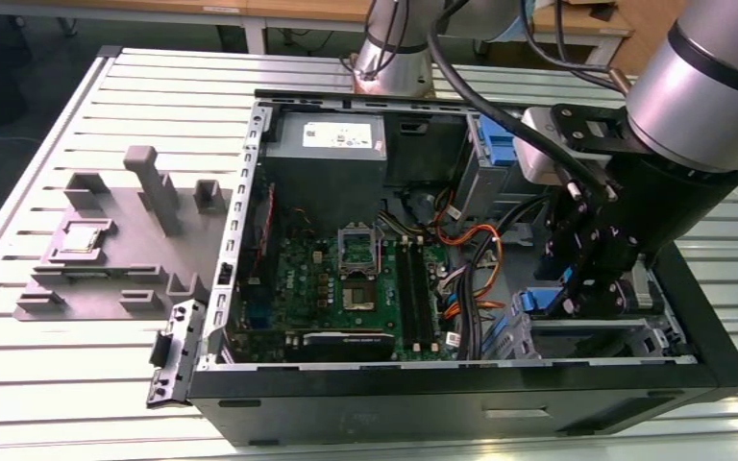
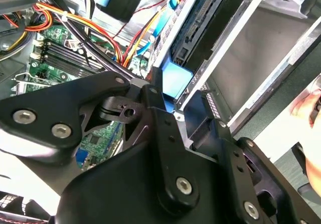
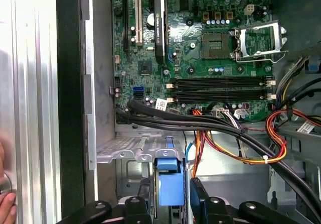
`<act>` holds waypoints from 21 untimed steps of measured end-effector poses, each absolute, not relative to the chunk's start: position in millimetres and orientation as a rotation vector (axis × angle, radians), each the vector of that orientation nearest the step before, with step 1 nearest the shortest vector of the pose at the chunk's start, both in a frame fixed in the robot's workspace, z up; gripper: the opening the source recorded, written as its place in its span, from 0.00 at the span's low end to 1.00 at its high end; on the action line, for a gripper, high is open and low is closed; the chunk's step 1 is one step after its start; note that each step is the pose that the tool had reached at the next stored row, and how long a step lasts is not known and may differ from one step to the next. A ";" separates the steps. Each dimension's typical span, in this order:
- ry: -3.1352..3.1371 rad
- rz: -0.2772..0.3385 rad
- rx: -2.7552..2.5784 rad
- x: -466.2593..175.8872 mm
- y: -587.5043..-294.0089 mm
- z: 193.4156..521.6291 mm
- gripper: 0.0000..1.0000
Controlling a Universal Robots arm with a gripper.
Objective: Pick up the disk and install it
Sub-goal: 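Insert the disk into the insertion slot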
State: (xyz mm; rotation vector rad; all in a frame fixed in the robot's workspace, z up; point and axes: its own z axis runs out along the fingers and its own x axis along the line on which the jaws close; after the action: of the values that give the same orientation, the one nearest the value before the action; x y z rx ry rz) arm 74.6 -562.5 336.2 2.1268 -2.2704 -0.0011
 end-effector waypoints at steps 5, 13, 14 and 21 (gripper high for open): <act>-2.271 -0.001 2.127 74.6 -562.5 339.6 0.44; -2.270 -0.001 2.127 74.6 -562.5 339.9 0.25; -2.270 -0.001 2.127 74.6 -562.5 339.9 0.19; -2.270 -0.001 2.127 74.6 -562.5 340.1 0.10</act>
State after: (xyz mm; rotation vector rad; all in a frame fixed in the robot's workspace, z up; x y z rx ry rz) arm 74.6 -562.5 340.1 2.1268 -2.2704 -0.0011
